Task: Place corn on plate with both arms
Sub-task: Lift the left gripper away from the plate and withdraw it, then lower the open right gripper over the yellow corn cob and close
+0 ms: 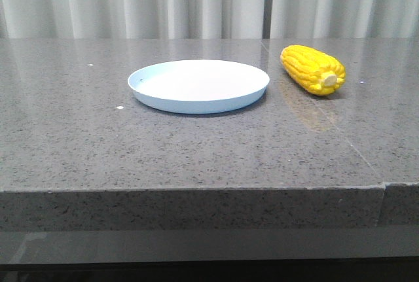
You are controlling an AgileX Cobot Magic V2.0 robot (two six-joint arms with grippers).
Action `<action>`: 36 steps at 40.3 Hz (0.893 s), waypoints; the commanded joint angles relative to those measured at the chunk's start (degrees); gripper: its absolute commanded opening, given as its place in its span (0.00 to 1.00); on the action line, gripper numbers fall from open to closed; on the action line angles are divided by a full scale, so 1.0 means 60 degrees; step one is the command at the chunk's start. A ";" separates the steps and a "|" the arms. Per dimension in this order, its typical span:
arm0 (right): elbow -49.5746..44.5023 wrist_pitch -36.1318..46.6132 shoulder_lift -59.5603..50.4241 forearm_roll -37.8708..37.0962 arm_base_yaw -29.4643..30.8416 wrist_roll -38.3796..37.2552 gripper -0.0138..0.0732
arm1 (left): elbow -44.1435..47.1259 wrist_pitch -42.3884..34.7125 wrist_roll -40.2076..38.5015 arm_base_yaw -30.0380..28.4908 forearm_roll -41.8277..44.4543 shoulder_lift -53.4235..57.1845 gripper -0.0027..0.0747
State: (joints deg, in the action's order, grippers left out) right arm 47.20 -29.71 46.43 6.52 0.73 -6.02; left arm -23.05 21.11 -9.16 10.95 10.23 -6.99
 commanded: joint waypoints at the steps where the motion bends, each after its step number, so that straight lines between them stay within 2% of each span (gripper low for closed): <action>1: 0.1292 -0.0187 0.1298 0.0094 -0.0031 0.0074 0.74 | -0.0236 -0.0730 -0.0014 -0.0035 0.0028 -0.0117 0.01; 15: 0.4538 -0.1547 0.5561 0.0134 -0.1356 0.0192 0.75 | -0.0236 -0.0730 -0.0014 -0.0035 0.0028 -0.0117 0.01; 21: 0.5785 -0.1988 0.7218 0.0279 -0.1876 0.0192 0.86 | -0.0236 -0.0730 -0.0014 -0.0035 0.0028 -0.0117 0.01; 30: 0.7328 -0.2654 0.9007 0.0386 -0.2130 0.0192 0.86 | -0.0236 -0.0730 -0.0014 -0.0035 0.0028 -0.0117 0.01; 36: 0.7796 -0.2798 0.9769 0.0386 -0.2130 0.0192 0.86 | -0.0236 -0.0730 -0.0014 -0.0035 0.0028 -0.0117 0.01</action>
State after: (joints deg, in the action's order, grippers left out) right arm 90.95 -47.80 106.00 8.31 -12.10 -5.61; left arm -23.05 21.11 -9.16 10.95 10.36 -6.99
